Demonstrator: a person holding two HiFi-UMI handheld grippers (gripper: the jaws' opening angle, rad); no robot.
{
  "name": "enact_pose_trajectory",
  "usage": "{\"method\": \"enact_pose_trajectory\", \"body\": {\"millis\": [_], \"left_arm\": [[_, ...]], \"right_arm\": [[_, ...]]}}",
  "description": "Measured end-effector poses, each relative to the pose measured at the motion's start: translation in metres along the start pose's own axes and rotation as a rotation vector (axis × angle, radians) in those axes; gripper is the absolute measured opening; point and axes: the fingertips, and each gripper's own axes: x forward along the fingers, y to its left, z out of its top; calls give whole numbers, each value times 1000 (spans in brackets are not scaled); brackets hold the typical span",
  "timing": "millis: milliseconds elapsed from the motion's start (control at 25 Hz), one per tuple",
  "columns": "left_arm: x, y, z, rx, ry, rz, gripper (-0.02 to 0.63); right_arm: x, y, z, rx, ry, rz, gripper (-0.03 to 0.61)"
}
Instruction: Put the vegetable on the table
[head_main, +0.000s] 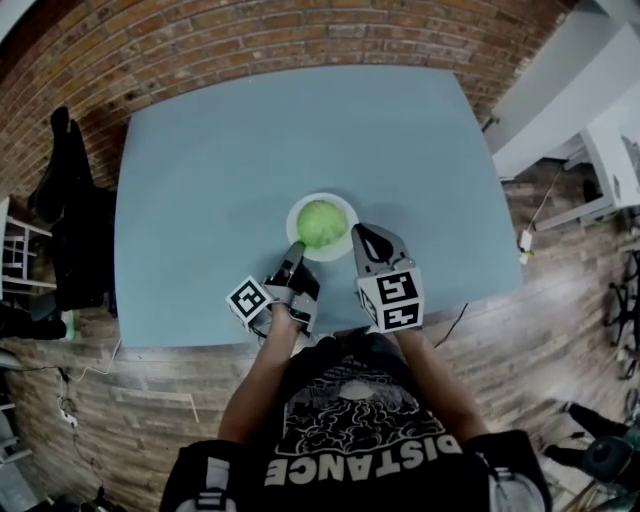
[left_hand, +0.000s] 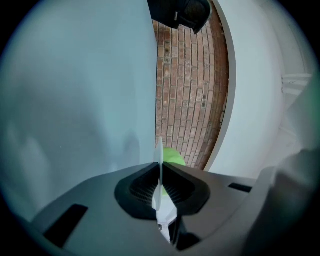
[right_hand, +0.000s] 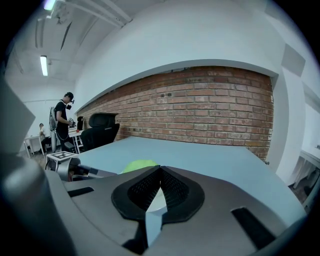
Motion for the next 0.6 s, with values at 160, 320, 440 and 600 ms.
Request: {"method": "enact_pose_trajectory", "body": {"millis": [160,320,440,600], "left_arm": [[9,10,-1,1,1,24,21],[16,19,-1,20,-5,56,21],[22,24,0,30,-13,78,25],[30,30,1,30,-24,101,26]], "right_arm": [[8,-7,-8,5,21,14,8],[17,-14,-18,1,39,30,8],[22,-20,-23,8,59,39,8],[29,-28,-24,16,61,53,8]]}}
